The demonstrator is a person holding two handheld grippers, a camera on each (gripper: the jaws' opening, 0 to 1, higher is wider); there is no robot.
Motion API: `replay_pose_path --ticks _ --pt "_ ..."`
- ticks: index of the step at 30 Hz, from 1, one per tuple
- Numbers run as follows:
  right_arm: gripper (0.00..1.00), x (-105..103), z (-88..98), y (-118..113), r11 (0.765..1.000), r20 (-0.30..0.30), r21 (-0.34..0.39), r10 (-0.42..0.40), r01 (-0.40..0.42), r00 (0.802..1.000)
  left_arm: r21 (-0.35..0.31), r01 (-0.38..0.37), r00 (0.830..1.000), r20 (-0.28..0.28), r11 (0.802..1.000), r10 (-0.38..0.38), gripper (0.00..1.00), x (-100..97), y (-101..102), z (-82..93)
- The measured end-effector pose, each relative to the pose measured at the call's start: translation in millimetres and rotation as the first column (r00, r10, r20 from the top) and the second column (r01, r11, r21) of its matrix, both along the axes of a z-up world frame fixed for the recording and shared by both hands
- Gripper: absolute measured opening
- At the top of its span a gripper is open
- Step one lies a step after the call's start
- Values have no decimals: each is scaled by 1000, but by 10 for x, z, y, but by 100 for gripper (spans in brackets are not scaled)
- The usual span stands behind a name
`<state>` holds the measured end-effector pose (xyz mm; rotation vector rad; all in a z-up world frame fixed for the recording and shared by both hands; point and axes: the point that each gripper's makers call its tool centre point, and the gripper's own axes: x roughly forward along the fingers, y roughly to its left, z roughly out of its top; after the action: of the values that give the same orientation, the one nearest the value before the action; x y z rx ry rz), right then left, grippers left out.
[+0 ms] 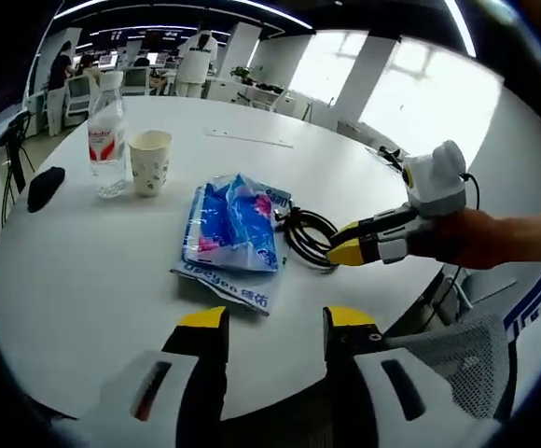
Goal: Arrange the tabletop items into an orderly group along one side of the table until the central work area is clear of visible clutter.
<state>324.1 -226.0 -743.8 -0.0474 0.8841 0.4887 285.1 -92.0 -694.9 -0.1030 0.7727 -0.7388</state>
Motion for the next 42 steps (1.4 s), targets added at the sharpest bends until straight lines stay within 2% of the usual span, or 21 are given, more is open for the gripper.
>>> replay_pose_path --ticks 6,12,18,22,25,30,36,42 --pt "32 71 -120 50 1000 -23 -27 11 -12 1000 11 6 1000 18 1000 -6 42 76 11 41" --pt "25 157 -196 32 995 -39 -92 24 -28 999 4 0 1000 29 1000 0 46 153 -5 113" --pt "22 147 -215 66 996 -53 -84 33 -38 998 4 -3 1000 29 1000 3 49 190 -23 123" --pt "11 133 -201 110 994 -39 -84 63 -66 997 4 -10 999 32 1000 10 50 235 -14 132" --pt "6 137 -162 137 999 -43 -32 33 -35 999 5 -12 999 33 1000 11 51 248 -18 138" --pt "5 95 -166 121 999 -61 -13 43 -44 997 5 -11 999 32 1000 11 51 236 -43 127" --pt "4 99 -131 61 1000 -51 3 31 -31 998 6 -6 1000 27 1000 6 51 199 -63 109" --pt "4 69 -88 -10 999 -42 7 33 -32 999 18 -12 999 48 1000 11 53 233 -12 131"
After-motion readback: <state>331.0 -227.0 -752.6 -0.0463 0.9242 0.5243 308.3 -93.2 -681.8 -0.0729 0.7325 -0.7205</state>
